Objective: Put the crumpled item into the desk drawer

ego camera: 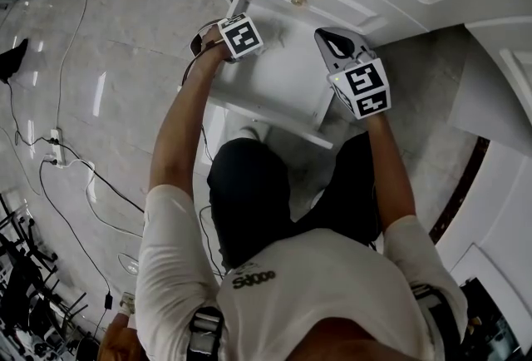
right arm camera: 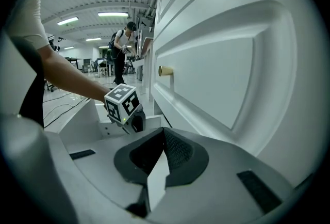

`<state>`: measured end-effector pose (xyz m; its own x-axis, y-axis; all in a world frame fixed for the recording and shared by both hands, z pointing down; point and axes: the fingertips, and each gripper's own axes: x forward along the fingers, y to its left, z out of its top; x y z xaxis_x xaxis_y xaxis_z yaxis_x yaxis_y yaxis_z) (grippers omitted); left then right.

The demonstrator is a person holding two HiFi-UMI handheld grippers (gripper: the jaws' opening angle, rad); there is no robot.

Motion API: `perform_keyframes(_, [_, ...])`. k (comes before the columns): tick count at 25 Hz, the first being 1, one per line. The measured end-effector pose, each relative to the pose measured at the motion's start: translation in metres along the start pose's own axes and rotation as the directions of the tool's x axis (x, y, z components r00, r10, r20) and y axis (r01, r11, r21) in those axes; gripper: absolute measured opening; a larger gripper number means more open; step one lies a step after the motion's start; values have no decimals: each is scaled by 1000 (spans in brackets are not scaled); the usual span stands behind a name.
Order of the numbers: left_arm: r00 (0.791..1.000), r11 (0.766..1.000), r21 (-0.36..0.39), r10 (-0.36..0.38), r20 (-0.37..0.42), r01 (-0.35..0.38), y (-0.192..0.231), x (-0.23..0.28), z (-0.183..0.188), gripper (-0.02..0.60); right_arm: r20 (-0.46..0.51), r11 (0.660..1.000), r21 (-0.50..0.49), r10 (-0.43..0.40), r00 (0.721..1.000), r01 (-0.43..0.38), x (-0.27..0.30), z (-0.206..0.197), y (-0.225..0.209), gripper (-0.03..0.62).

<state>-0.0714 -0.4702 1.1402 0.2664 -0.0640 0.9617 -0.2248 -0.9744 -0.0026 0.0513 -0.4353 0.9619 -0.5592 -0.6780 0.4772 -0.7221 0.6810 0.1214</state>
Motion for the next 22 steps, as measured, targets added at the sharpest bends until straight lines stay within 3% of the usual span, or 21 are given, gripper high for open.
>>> perform_keyframes(6, [1000, 998, -66, -18, -15, 17, -7, -5, -6, 130, 1, 1000, -4, 3, 1000, -3, -6, 2, 1, 6])
perform_keyframes(10, [994, 992, -119, 60, 88, -49, 8, -28, 4, 133, 18, 1000, -22, 11, 1000, -11, -11, 11, 1, 6])
perform_keyframes(12, [981, 982, -151, 132, 143, -110, 16, -53, 7, 120, 35, 1000, -26, 14, 999, -13, -15, 20, 2, 6])
perform_keyframes(14, [952, 964, -173, 233, 200, -200, 21, -85, 9, 82, 57, 999, -35, 15, 998, -13, -21, 32, 5, 6])
perform_keyframes(17, [885, 918, -233, 378, 270, -321, 22, -136, 7, 39, 94, 998, -62, 16, 995, -10, -32, 55, 6, 6])
perform_keyframes(20, [801, 864, -343, 482, 355, -368, 18, -190, 6, 18, 129, 996, -93, 18, 992, -6, -47, 78, 5, 6])
perform_keyframes(22, [730, 827, -435, 536, 424, -355, 12, -227, 5, 18, 149, 994, -112, 23, 989, -6, -58, 91, 5, 6])
